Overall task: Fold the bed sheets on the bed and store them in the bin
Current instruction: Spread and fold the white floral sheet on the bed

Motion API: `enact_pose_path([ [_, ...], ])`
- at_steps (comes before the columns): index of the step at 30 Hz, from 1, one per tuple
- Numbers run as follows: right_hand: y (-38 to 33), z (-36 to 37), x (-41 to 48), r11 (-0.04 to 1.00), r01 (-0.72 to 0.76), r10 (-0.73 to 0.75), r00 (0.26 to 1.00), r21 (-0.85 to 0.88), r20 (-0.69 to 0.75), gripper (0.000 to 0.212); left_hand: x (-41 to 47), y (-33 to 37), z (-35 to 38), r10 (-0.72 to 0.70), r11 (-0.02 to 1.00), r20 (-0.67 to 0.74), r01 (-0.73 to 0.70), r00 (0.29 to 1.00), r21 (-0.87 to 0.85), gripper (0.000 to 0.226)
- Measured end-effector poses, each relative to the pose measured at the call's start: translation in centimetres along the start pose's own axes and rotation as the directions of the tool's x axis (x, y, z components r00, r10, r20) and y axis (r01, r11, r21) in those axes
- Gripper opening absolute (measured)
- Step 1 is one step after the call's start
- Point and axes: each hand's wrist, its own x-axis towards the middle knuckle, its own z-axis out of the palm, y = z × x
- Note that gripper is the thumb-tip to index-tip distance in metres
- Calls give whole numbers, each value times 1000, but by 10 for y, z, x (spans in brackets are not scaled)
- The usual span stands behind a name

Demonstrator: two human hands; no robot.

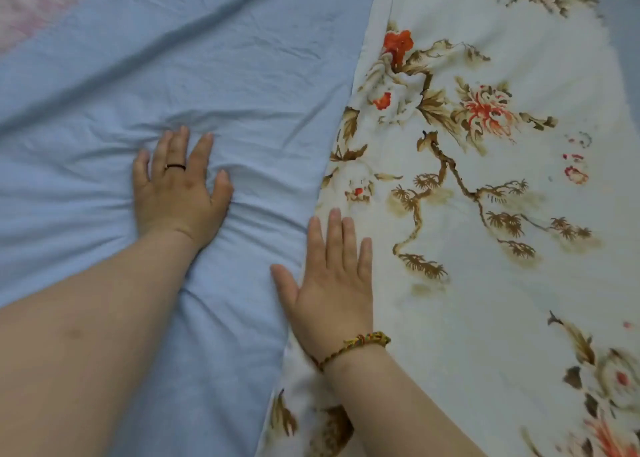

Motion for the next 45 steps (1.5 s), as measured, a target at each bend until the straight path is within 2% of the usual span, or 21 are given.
enact_pose_path([
  [2,1,5,-26,998,31,-39,990,56,136,94,-10,2,-7,6,999,88,-9,996,34,55],
  [5,-2,8,-72,993,96,-110,973,73,205,97,-42,1,-22,-7,1000,210,11,978,-20,54],
  [7,-7,2,-105,986,125,-153,936,107,318,98,-78,3,-38,3,988,279,40,960,-149,49],
  [8,-7,-5,-122,982,120,-166,921,149,351,91,-101,5,-50,17,969,310,61,951,-241,46],
  [11,9,-19,-161,949,62,-175,919,309,352,71,-176,4,-75,61,853,441,182,895,-489,52],
  [12,22,-27,-181,949,33,-141,934,313,329,73,-205,5,-85,70,814,499,240,864,-530,52],
  [14,57,-35,-227,975,-81,13,949,205,315,87,-258,8,-100,76,776,576,314,814,-547,49],
  [16,99,-36,-274,967,-251,216,909,52,356,70,-297,9,-107,82,835,591,268,803,-480,66],
  [18,139,-40,-327,907,-418,403,823,-54,401,57,-330,10,-112,76,913,609,191,789,-361,80],
  [21,181,-39,-398,778,-623,604,700,-88,381,59,-365,7,-119,64,948,610,142,790,-284,94],
  [23,204,-39,-436,653,-757,724,610,-34,322,61,-380,9,-123,13,929,573,202,820,-310,87],
  [25,224,-38,-459,509,-859,816,503,60,285,66,-391,7,-125,-85,885,510,300,856,-356,66],
  [26,232,-38,-475,471,-878,836,475,84,273,67,-402,8,-128,-116,879,489,318,864,-354,60],
  [29,248,-39,-493,475,-874,851,487,108,196,68,-428,0,-135,-237,813,510,456,827,-363,67],
  [31,260,-44,-500,427,-871,869,470,242,159,68,-449,-1,-141,-325,725,518,560,792,-401,74],
  [33,278,-51,-502,395,-853,856,477,341,201,62,-461,2,-145,-337,713,508,567,793,-412,54],
  [35,289,-55,-509,401,-801,822,529,445,210,55,-468,11,-151,-343,717,486,558,804,-418,35],
  [37,294,-61,-507,402,-732,804,570,551,171,56,-468,19,-152,-365,696,453,562,813,-448,30],
  [39,296,-65,-499,396,-693,792,590,602,158,58,-466,27,-151,-358,717,442,546,822,-433,35],
  [42,296,-64,-489,460,-686,773,622,563,126,55,-464,35,-143,-332,719,462,537,823,-441,41],
  [45,296,-62,-484,560,-736,777,626,381,67,49,-462,38,-139,-364,631,495,599,789,-492,36],
])
